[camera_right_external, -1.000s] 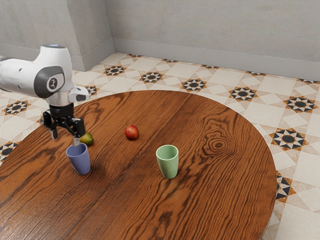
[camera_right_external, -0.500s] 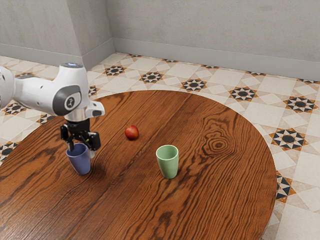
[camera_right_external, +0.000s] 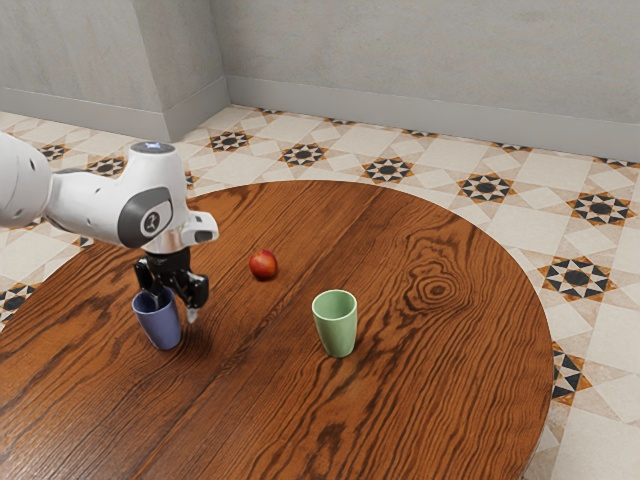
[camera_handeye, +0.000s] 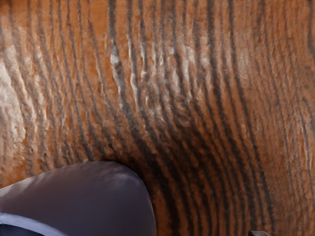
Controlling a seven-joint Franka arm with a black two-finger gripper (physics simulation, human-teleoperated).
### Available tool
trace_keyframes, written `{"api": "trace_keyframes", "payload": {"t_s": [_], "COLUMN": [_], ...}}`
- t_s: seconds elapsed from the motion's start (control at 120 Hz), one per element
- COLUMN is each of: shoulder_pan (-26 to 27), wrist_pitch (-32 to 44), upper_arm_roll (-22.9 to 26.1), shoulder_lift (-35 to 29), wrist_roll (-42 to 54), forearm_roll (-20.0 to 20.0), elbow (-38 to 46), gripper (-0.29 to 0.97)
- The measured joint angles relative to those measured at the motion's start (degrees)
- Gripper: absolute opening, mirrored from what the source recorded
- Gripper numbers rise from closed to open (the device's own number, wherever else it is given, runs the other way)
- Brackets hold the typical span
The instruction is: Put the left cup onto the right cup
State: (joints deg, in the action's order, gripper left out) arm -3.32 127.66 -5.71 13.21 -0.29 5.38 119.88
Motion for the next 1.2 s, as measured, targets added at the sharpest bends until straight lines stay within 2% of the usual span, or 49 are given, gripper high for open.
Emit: {"api": "trace_keyframes", "payload": {"t_s": [0.075,0.15,0.333,0.667,0.825,1.067,1.2], "shoulder_pan": [-0.02,-0.01,-0.4,-0.04,0.93,1.54,2.54], "wrist_pitch": [0.37,0.6,0.86,0.36,-3.8,-11.29,-15.5], "upper_arm_roll": [-0.03,-0.07,-0.31,0.11,2.5,9.34,10.91], "shoulder_lift": [-0.13,-0.22,-0.39,-3.65,-3.95,-2.3,-0.97], "wrist_roll": [0.0,-0.02,0.0,-0.27,-1.36,-5.18,-7.76], "forearm_roll": [0.24,0.38,1.22,2.19,2.4,2.44,2.02], "elbow": [-0.05,-0.06,-0.05,-0.56,-7.18,-16.11,-20.5], "gripper": [0.23,0.11,-0.03,-0.08,-0.09,-0.1,-0.1]}}
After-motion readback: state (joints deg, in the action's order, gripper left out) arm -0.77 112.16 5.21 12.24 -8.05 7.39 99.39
